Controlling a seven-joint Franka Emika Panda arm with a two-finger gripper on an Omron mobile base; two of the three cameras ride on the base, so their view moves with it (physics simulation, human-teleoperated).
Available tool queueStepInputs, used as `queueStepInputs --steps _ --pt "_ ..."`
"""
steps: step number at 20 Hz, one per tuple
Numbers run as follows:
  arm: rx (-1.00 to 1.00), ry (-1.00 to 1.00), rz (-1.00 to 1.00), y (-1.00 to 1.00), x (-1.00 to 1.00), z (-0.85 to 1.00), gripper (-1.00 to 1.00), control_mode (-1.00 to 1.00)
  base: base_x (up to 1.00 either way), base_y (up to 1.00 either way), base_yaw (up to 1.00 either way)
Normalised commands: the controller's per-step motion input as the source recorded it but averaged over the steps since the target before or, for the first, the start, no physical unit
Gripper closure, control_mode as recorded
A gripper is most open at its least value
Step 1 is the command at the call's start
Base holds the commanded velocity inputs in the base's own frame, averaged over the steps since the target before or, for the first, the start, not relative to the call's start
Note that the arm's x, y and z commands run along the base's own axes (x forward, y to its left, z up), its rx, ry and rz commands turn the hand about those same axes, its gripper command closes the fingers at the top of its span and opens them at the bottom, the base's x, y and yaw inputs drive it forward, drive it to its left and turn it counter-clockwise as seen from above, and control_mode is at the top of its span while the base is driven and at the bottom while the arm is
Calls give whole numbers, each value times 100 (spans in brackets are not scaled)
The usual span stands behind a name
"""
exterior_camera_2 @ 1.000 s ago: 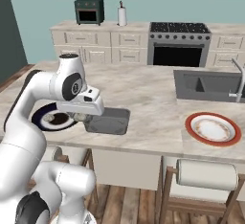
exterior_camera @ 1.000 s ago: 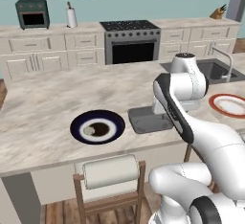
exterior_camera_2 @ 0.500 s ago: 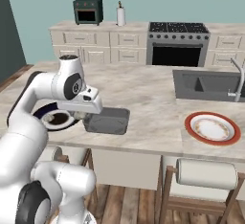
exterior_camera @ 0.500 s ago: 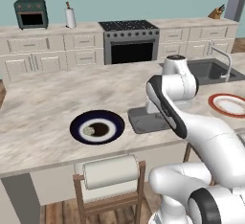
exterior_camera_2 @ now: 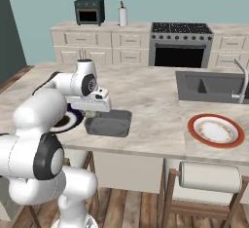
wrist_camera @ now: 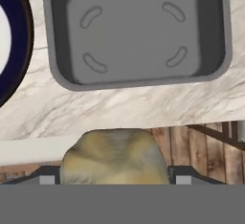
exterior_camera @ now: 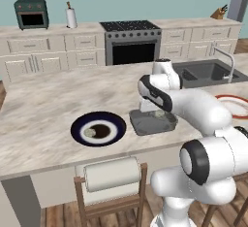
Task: Place two dumplings into each of the tupperware containers and then place the containers in the fridge.
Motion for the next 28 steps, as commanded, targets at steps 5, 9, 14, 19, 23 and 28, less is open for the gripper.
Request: queueStepInputs --steps 5,9,14,19,23,28 --pt "-1 4 0 44 48 -74 100 -100 0 0 0" --pt "0 1 0 23 42 -51 100 -100 0 0 0" --pt "0 0 0 -7 54 -29 100 -100 0 0 0" --pt "0 0 0 -9 46 -29 100 -100 0 0 0" --pt "0 0 0 -14 41 -33 100 -100 0 0 0" --pt "0 1 0 -1 23 -29 100 -100 0 0 0"
